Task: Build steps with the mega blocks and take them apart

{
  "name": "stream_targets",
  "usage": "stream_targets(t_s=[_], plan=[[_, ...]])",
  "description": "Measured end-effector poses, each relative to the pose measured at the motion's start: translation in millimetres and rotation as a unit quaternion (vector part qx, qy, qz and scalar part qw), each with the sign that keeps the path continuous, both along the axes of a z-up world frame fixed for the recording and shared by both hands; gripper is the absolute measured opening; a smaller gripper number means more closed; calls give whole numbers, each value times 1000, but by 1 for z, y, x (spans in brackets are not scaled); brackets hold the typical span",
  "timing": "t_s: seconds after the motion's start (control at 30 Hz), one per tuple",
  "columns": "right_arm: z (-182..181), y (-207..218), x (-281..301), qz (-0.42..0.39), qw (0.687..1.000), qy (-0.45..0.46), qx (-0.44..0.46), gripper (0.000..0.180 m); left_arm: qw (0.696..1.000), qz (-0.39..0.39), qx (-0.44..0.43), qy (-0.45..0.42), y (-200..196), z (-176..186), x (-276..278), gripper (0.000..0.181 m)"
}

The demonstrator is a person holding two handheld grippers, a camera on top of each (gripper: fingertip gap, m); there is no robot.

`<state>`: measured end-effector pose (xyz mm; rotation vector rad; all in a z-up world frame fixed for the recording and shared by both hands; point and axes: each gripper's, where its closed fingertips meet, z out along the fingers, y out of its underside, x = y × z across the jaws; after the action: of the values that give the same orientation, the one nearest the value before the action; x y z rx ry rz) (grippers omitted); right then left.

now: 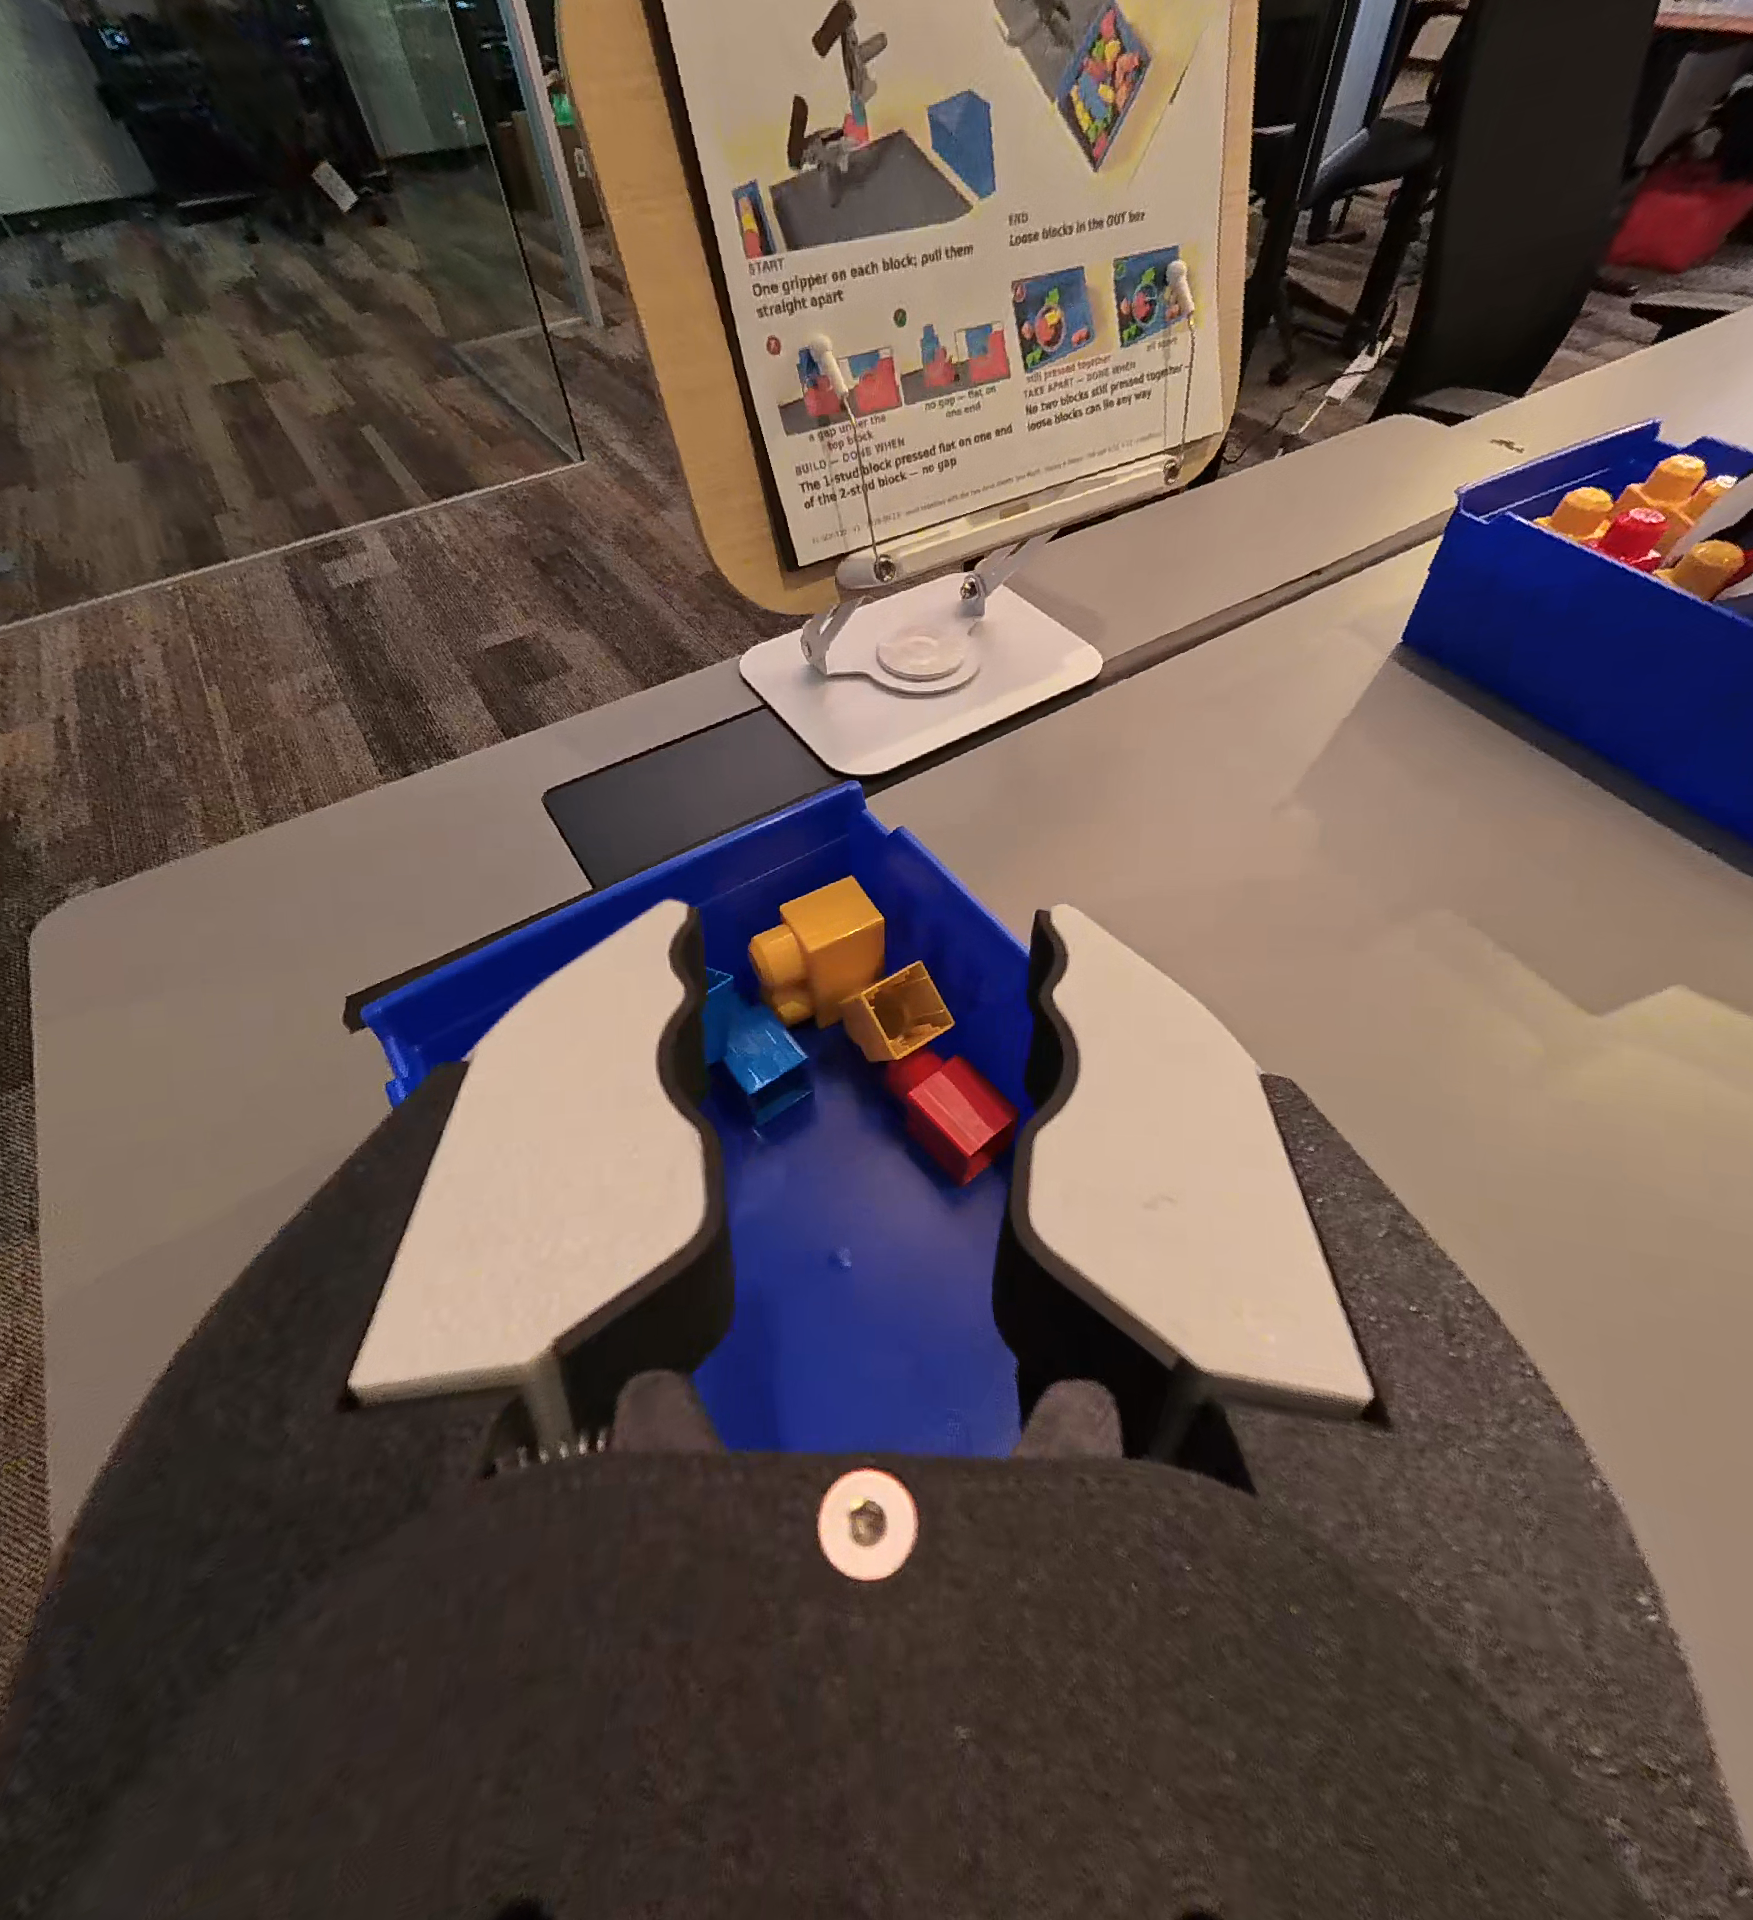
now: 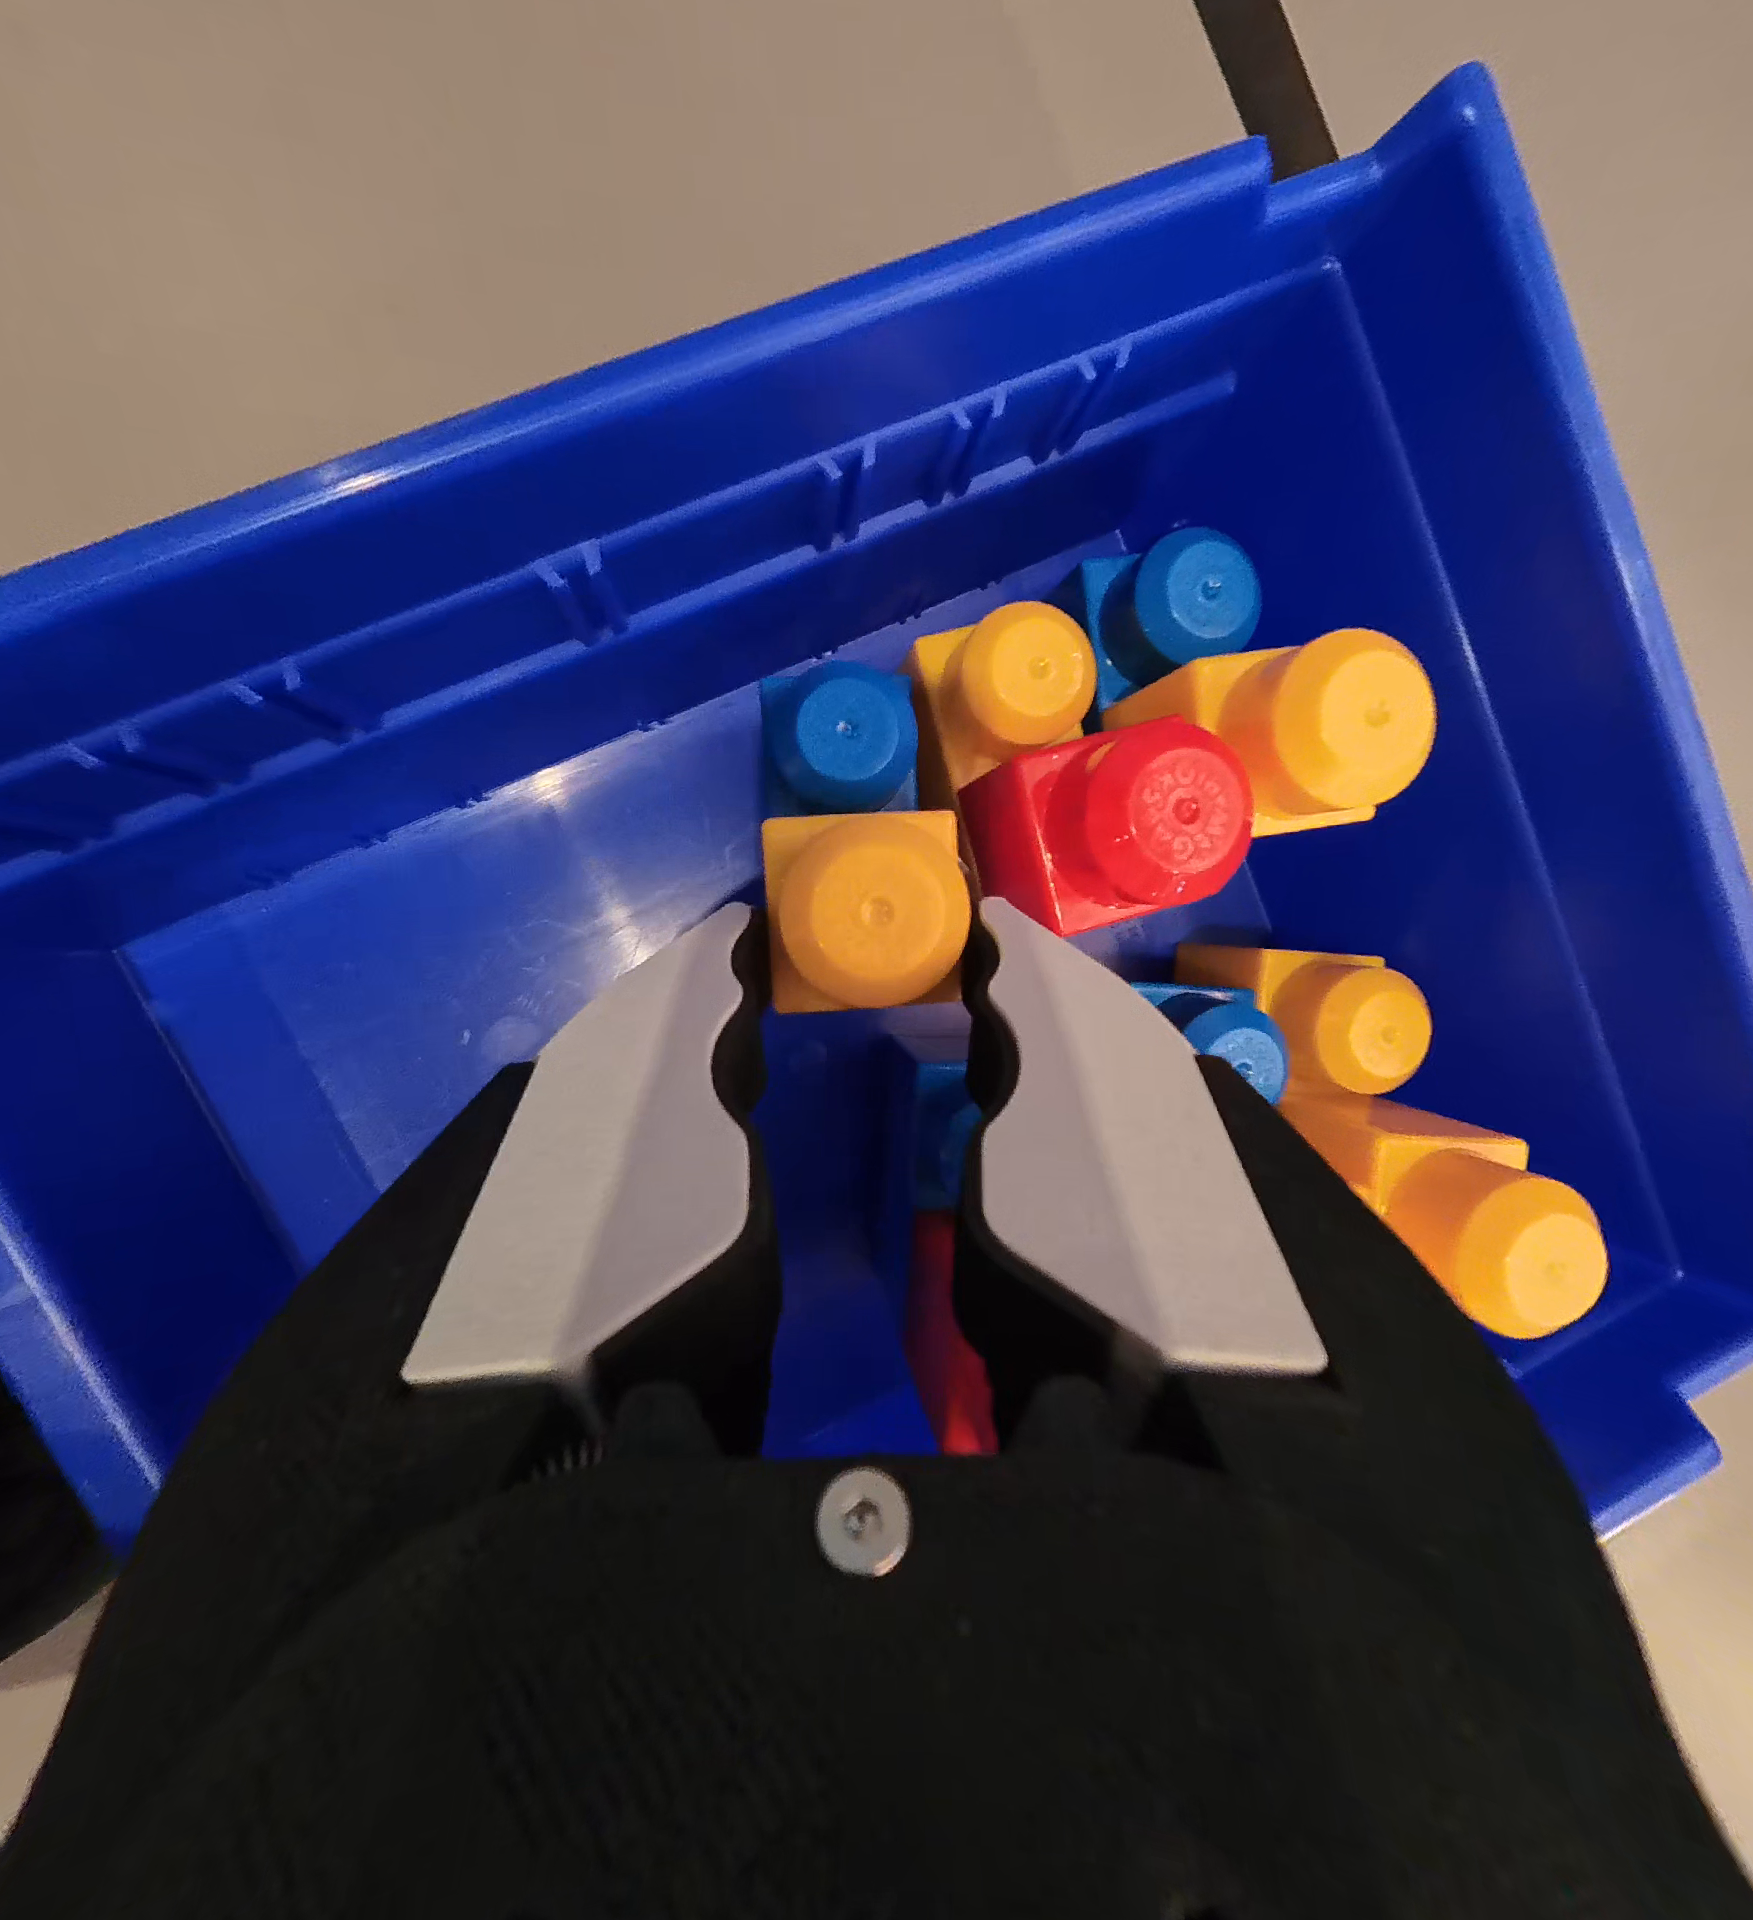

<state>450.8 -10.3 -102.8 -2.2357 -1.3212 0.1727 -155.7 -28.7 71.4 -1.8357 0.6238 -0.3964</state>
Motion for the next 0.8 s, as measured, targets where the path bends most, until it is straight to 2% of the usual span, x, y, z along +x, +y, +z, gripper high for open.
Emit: stream_targets(t_s=[0.37,0.47,0.57,0.67,0.8], plan=[[1,1,-3,-11,1000,15,-13,39,1000,25,-16,5,10,-12,-2,62],[17,-2,-5,-13,999,30,6,43,998,42,-33,29,24,-32,-8,65],[47,0,-5,-22,997,44,65,47,994,67,-41,72,48,-59,-17,68],[73,2,-8,-25,991,50,125,47,986,86,-27,140,71,-88,-22,65],[88,-1,-24,3,987,54,153,47,969,107,-52,216,91,-121,-27,59]])
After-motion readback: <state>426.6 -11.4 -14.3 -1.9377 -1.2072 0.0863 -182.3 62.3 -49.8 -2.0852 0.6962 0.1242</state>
